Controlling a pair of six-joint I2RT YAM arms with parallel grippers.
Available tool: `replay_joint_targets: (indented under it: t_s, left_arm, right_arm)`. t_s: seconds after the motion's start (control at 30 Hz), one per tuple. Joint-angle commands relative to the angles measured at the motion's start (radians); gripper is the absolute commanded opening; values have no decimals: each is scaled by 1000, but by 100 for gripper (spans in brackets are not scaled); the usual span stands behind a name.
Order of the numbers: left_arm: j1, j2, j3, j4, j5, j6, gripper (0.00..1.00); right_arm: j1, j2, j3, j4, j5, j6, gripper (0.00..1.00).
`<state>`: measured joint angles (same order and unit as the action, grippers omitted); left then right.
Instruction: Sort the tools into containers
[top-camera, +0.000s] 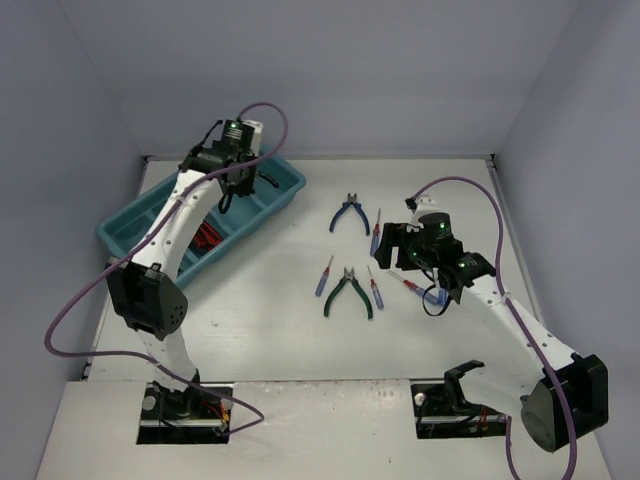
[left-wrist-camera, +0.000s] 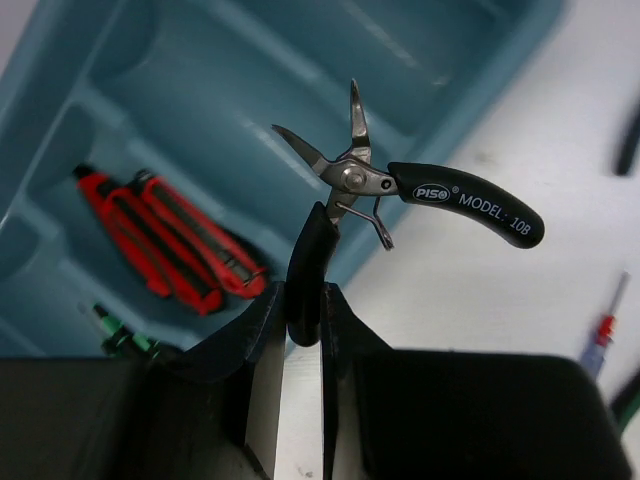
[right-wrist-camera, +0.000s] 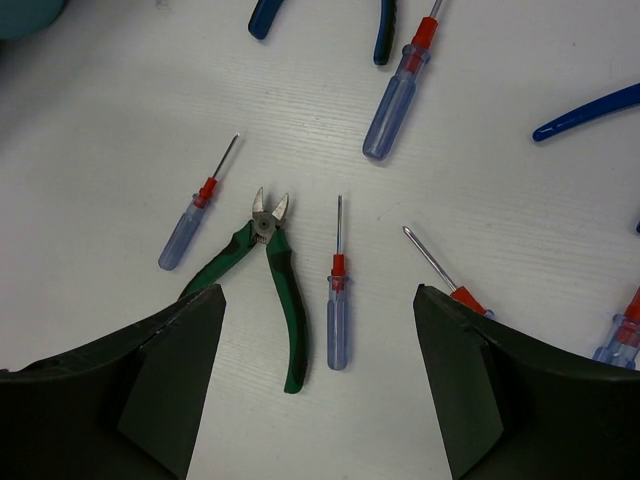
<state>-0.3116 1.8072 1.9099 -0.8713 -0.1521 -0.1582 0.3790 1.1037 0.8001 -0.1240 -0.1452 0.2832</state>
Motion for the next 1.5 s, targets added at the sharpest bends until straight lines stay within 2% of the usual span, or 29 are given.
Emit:
replay_joint_targets:
  t_s: [0.0, 0.23, 0.6, 0.7, 0.97, 1.2, 1.37, 1.47]
  left_arm:
    - [96, 67, 95, -90, -140, -104, 0]
    - [137, 231, 245, -131, -250, -53, 0]
    - [144, 385, 354, -145, -286, -25, 1]
    - [146, 398, 353, -144, -268, -26, 11]
    - [146, 406, 349, -143, -249, -30, 27]
    - [146, 400, 354, -141, -205, -54, 32]
    - [136, 303, 321, -138, -92, -104, 39]
    - [122, 219, 278, -133, 10, -140, 48]
  right_arm:
    - [-7, -20, 12, 29, 24, -10, 74]
    - [-8, -28, 4, 21, 30, -10, 74]
    - [-9, -16, 6, 7, 46, -13, 74]
    - [-9, -9, 8, 6, 51, -14, 74]
    - [-9, 9, 16, 6, 64, -14, 74]
    - [-15, 23, 33, 3, 125, 4, 74]
    - [-99, 86, 83, -12, 223, 51, 74]
    - [-185, 145, 121, -28, 242, 81, 73]
